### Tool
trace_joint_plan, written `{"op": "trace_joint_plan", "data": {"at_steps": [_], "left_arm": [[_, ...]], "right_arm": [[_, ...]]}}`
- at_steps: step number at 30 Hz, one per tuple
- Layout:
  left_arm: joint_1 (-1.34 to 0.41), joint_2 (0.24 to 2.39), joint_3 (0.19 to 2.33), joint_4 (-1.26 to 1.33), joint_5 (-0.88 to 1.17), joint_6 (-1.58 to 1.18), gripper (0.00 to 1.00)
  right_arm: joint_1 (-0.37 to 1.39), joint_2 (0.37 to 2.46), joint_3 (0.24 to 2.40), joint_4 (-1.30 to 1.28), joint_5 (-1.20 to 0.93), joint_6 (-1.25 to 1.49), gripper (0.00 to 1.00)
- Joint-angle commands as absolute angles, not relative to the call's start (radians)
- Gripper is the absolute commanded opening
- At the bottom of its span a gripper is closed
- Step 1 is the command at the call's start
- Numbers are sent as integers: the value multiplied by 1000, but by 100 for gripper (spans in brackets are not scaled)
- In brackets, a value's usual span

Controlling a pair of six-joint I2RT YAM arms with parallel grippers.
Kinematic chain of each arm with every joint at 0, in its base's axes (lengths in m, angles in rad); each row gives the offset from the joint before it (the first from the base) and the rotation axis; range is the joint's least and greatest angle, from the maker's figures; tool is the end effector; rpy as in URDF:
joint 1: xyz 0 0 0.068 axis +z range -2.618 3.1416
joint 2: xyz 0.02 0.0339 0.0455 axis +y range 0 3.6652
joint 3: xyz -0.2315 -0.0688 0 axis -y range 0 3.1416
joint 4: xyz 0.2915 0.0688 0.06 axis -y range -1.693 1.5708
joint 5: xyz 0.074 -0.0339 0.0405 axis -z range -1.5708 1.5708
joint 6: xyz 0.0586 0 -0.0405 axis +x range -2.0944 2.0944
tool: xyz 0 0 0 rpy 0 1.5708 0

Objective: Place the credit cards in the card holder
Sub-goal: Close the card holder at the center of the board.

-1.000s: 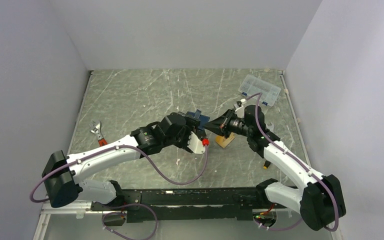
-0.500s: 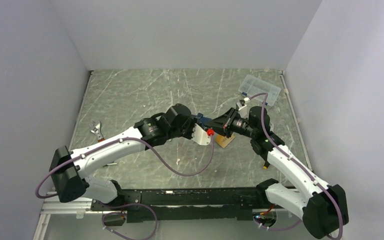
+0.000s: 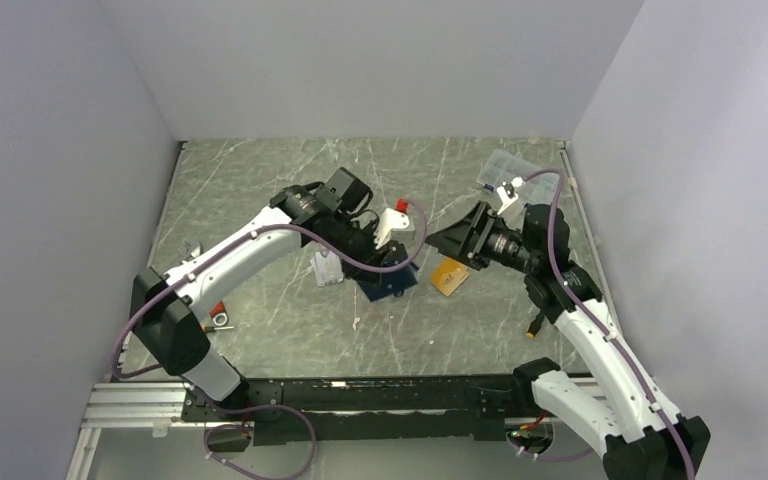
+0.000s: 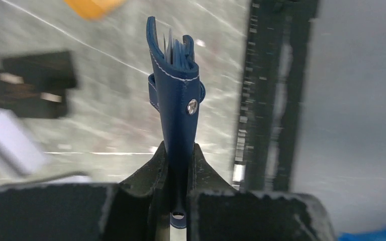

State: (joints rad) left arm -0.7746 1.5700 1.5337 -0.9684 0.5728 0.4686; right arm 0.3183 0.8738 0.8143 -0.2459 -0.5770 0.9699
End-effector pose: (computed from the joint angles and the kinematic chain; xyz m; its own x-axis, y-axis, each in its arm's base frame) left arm 0.2489 -0.2881 0.2904 -0.1789 0.7061 -0.6851 0.9822 0.0879 -0.1659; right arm 0.2591 0.1190 0.2966 -0.7854 0.4691 -0.4039 -0.1921 0.4356 0.8794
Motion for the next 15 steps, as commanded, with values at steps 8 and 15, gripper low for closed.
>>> {"op": "trace_joint_plan", "data": {"at_steps": [8, 15], "left_arm": [[-639, 1763, 1202, -716, 1205, 148, 14], [-563, 1949, 1168, -490, 1140, -49, 18]], "right_arm": [[292, 825, 625, -298, -647, 768, 69], [296, 888, 525, -255, -657, 790, 67]]}}
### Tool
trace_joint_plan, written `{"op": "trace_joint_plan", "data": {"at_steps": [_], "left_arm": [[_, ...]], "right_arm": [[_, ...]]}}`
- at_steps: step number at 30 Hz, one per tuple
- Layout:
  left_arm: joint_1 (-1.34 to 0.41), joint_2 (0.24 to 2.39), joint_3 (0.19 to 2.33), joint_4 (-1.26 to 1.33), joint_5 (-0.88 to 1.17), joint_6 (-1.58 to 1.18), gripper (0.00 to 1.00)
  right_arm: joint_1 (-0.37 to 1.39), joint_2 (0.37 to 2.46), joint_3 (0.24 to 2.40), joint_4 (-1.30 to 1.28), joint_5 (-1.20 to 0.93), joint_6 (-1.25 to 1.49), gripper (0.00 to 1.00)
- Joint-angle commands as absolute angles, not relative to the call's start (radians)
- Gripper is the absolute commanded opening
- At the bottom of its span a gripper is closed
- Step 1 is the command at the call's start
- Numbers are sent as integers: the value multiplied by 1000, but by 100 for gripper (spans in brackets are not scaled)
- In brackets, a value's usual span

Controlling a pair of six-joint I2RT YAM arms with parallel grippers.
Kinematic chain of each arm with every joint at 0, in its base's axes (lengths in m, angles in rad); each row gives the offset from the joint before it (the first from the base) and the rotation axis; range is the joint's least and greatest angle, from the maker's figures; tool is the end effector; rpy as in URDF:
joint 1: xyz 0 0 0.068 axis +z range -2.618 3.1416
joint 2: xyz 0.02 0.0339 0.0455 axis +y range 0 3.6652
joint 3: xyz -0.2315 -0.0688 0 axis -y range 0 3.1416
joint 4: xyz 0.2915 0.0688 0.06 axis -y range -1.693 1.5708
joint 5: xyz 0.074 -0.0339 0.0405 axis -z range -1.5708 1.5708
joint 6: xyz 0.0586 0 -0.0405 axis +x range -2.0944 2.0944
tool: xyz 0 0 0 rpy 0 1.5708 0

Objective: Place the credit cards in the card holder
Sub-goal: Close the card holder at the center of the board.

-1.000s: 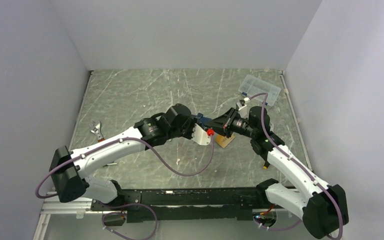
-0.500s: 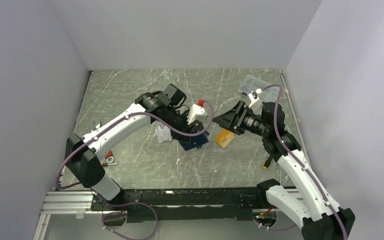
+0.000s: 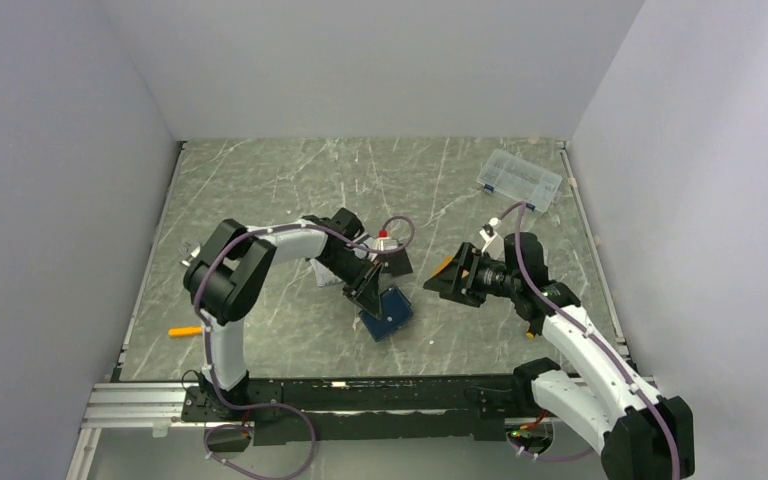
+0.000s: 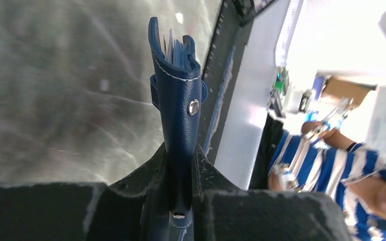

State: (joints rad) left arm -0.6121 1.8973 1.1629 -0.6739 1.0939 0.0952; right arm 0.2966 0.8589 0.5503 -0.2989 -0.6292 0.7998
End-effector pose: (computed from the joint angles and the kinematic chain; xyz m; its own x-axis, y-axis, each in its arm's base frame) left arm 0.2706 -0.2536 0.0824 -0.7677 0.5923 -0.2444 0.4564 0.2379 -0.8574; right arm 0.2428 0.1103 0.1881 -0.8813 0.3370 -0.3312 -0.0952 0.5600 0.8230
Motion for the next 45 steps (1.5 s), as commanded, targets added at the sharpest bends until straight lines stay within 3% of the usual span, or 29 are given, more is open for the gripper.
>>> {"op": "trace_joint_plan", "data": {"at_steps": [1, 8, 14, 23, 29, 36, 45], "left_arm": [[-555, 1965, 1169, -475, 1113, -64, 18], [-531, 1954, 1101, -318, 986, -179, 20], [-533, 1919, 1055, -263, 950, -210, 20], [-542, 1846, 1018, -262, 847, -215, 20], [-549, 1827, 997, -259, 752, -263, 33], [-550, 1822, 1017, -333, 752, -245, 66], [-548, 1777, 1155, -604, 696, -77, 70]], "right_arm": [[297, 899, 506, -232, -665, 803, 67], [458, 1038, 467, -99, -582, 899, 63], [560, 1214, 601, -176, -443, 847, 57], [664, 1413, 799, -243, -281, 769, 57], [742, 1515, 904, -363, -155, 723, 54], [760, 1463, 867, -394, -90, 741, 52], [754, 1416, 844, -425, -66, 735, 54]]}}
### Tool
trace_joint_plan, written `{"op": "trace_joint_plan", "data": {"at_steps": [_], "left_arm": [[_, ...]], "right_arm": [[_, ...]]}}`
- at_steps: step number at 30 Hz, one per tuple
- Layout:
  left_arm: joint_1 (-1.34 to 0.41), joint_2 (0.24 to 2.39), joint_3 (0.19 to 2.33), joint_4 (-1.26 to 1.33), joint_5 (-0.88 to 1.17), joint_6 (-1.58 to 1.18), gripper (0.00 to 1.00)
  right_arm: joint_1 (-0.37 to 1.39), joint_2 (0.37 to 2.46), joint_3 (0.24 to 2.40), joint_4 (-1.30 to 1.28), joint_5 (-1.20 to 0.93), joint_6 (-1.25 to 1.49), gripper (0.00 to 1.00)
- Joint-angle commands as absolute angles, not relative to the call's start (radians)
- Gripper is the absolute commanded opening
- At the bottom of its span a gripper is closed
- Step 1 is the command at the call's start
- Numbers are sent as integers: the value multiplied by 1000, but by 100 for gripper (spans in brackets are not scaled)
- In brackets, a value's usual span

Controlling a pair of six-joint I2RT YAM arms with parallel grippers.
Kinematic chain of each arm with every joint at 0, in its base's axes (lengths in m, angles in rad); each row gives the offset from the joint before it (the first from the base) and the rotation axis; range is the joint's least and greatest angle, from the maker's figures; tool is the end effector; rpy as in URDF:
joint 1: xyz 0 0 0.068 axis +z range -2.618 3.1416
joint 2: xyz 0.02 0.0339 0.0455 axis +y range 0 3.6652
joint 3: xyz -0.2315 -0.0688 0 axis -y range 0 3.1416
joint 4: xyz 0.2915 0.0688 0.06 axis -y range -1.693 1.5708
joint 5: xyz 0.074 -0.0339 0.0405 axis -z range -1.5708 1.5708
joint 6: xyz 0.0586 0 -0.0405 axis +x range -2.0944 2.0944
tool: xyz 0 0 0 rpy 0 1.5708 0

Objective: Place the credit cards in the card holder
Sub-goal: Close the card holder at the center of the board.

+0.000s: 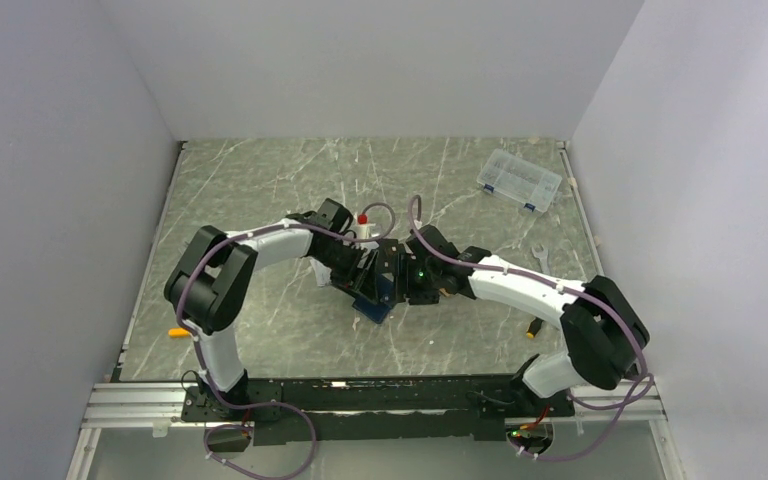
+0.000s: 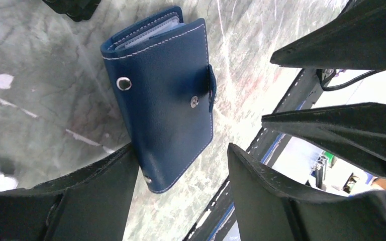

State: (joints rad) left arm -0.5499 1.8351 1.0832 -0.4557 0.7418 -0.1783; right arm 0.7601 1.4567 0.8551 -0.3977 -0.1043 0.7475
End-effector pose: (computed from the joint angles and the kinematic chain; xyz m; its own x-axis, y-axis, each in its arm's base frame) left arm 0.2999 -0.2303 0.0721 -0.8890 0.3915 -0.2376 0.4392 0.5818 -0.6845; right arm 0.2418 0.2383 0.1167 -0.9407 0.0386 -0.3372 -0.1181 0.8941 0.4319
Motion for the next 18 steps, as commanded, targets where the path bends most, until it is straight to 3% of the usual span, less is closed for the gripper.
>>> {"op": "trace_joint_plan", "data": {"at_steps": [1, 9, 14, 15, 16, 18], "left_arm": [[-547, 1774, 1166, -623, 691, -57, 70], [-547, 1730, 1219, -779, 686, 165, 64], [-546, 1653, 1286, -836, 566, 256, 65], [-544, 1617, 1295, -825, 515, 272, 65], [-538, 1577, 1303, -811, 466, 292, 66], [-514, 1519, 1345, -785, 378, 318, 65]], "right_arm": [[751, 1413, 845, -434, -63, 732, 54], [721, 1372, 868, -487, -31, 698, 61], [686, 1328, 870, -474, -26, 688, 78], [670, 1313, 860, -460, -43, 694, 83], [650, 1297, 846, -439, -67, 703, 95], [583, 1246, 793, -377, -135, 737, 100]]}}
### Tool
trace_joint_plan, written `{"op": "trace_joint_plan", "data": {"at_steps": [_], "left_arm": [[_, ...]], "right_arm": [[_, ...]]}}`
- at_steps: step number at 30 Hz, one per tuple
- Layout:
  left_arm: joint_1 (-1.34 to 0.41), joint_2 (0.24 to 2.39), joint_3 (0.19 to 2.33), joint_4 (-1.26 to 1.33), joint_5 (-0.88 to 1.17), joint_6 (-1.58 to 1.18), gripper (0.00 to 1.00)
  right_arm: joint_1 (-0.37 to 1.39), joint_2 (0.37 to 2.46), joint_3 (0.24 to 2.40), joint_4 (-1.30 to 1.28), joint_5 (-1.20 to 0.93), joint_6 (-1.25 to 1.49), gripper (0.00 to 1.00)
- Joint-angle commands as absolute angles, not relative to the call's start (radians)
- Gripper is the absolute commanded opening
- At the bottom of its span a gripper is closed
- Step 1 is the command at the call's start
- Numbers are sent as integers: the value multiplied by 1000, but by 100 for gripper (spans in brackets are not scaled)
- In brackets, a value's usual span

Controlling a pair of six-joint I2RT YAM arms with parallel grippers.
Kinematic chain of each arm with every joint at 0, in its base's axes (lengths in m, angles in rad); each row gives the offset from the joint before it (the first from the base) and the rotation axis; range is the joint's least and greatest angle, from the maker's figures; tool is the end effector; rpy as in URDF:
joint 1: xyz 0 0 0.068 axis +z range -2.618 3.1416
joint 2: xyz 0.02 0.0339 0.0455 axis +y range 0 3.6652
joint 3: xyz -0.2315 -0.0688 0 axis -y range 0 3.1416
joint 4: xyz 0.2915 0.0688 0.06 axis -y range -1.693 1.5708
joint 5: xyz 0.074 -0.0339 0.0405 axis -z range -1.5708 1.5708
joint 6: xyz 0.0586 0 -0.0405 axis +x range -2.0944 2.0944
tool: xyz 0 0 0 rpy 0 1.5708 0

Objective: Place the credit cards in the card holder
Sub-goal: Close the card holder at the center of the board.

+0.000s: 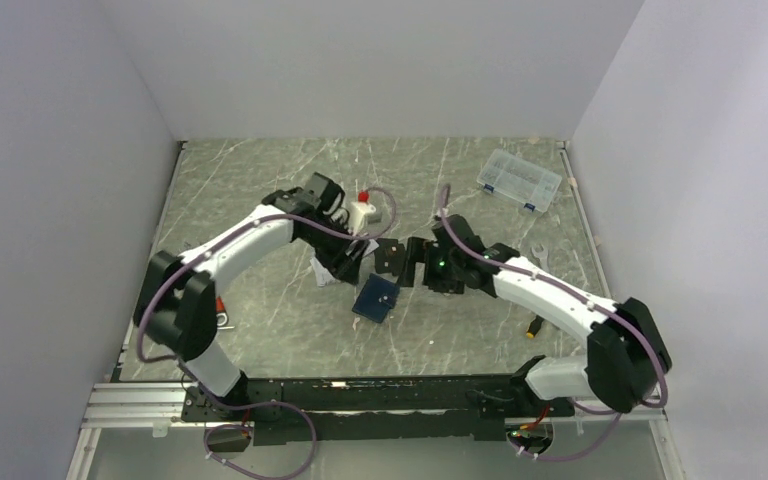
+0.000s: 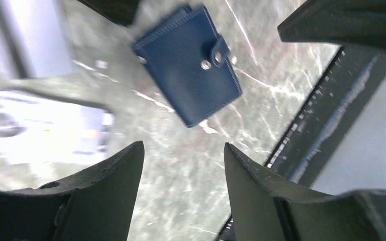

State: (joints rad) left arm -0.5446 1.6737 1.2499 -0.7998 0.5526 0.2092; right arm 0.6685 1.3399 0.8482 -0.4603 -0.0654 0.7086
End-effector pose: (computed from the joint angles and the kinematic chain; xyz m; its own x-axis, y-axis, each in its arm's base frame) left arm 0.3059 -0.2213 0.1621 -0.6635 0.6085 -0.4353 0.7478 0.5205 -0.4122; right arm 0.2559 0.2070 0.1462 -0.9072 0.1110 -0.4058 -0.0762 0.9053 0.4179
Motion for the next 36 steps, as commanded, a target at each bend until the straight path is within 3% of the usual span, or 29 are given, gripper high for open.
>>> {"op": "trace_joint_plan", "data": {"at_steps": [1, 2, 3, 4, 8, 12, 16, 19, 20, 22, 23, 32, 36], "left_arm": [[-492, 1519, 1370, -779, 342, 304, 56], [-476, 1527, 1397, -780, 284, 287, 43], [-456, 1543, 1426, -800, 245, 289, 5], [-430, 1555, 1456, -829, 253, 304, 0], [-343, 1508, 1472, -861, 465, 361, 0], [-330, 1413, 1389, -750, 291, 257, 0], [-211, 1450, 1340, -788, 428, 169, 0], [-246, 1380, 1223, -692, 387, 208, 0], [-279, 1331, 1176, -645, 350, 225, 4], [-343, 1301, 1112, -596, 317, 266, 90], [-371, 1306, 1095, -593, 319, 287, 98], [-566, 1393, 951, -478, 412, 389, 99], [-571, 1477, 948, -423, 485, 347, 86]], "right_arm": [[549, 1224, 763, -339, -170, 759, 100], [523, 1204, 734, -305, -198, 778, 100], [503, 1186, 714, -279, -217, 791, 100], [494, 1170, 704, -268, -219, 799, 100], [487, 1149, 697, -249, -225, 817, 100], [465, 1186, 676, -191, -312, 846, 100], [470, 1186, 681, -186, -302, 821, 100], [503, 1204, 737, -266, -234, 781, 100], [517, 1218, 758, -289, -210, 774, 100], [560, 1253, 784, -319, -163, 766, 100], [579, 1274, 791, -326, -139, 766, 98], [683, 1391, 767, -271, -72, 800, 87], [682, 1387, 725, -248, -62, 816, 77]]}}
